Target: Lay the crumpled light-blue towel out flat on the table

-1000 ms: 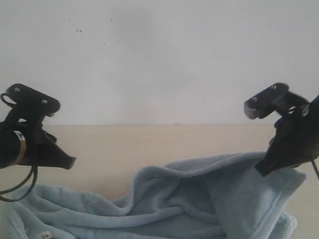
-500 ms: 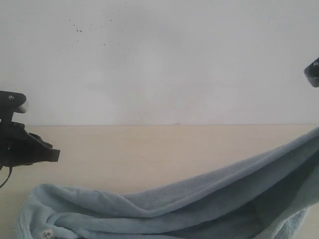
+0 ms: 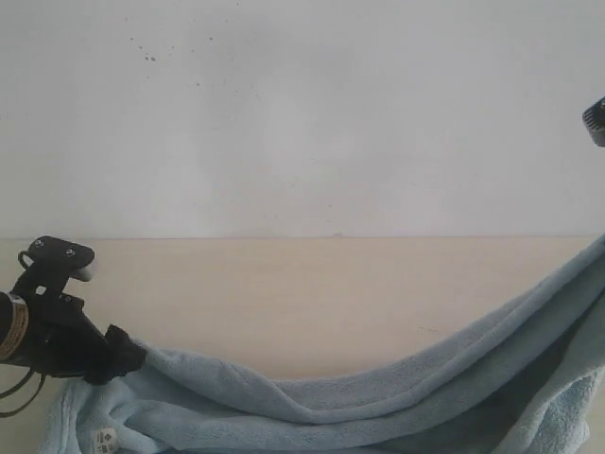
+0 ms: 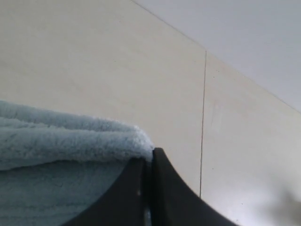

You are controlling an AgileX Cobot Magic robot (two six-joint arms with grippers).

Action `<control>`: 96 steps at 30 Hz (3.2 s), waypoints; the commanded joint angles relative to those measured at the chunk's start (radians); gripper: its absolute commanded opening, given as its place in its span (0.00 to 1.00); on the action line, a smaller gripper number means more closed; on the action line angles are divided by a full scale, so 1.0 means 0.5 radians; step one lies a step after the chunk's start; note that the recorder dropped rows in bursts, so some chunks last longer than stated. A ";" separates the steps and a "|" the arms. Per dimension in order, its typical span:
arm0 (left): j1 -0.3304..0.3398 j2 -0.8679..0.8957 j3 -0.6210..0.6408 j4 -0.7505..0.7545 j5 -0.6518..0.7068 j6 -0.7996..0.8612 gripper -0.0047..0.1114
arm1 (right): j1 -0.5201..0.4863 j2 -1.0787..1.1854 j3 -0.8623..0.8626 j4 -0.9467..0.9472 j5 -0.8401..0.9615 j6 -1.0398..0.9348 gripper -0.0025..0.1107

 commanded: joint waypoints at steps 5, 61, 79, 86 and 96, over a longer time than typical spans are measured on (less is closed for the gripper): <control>0.013 0.007 -0.014 -0.594 0.325 -0.152 0.69 | -0.004 -0.019 -0.004 0.064 -0.063 0.015 0.02; 0.127 -1.793 -0.033 0.326 -0.427 -1.107 0.07 | 0.000 -0.804 -0.329 0.259 0.255 -0.515 0.02; 0.127 -1.910 0.594 0.397 -0.173 -1.336 0.07 | 0.144 -0.993 -0.172 0.475 0.676 -1.084 0.02; 0.127 -1.654 0.647 0.397 0.014 -1.218 0.07 | 0.144 -0.735 0.151 0.473 0.160 -1.080 0.02; 0.127 -1.189 0.578 0.334 0.237 -1.099 0.07 | 0.144 -0.115 0.214 0.390 -0.252 -0.852 0.02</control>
